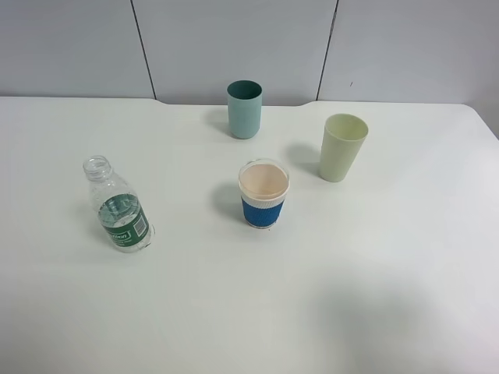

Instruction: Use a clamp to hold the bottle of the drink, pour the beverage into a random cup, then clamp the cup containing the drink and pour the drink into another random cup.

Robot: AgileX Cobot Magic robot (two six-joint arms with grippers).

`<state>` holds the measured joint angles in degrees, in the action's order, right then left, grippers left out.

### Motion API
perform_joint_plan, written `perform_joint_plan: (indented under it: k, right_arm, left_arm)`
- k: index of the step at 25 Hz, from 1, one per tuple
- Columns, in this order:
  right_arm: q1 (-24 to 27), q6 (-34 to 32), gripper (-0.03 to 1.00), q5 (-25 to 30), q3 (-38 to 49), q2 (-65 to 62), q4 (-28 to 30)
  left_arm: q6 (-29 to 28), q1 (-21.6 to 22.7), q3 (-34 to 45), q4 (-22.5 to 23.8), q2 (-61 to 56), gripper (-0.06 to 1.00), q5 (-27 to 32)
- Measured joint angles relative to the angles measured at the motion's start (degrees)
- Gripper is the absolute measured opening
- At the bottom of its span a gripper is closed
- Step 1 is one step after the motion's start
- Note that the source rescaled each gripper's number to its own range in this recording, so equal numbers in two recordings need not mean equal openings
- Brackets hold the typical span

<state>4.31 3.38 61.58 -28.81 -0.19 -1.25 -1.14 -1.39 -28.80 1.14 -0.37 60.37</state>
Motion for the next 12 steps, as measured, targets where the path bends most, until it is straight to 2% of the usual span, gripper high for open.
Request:
perform_joint_plan:
  k: [12]
  right_arm:
    - [0.00,-0.70,0.49,-0.28,0.00,0.00,0.05]
  left_arm:
    - [0.00,0.00,0.00,0.00,0.00,1.00,0.00]
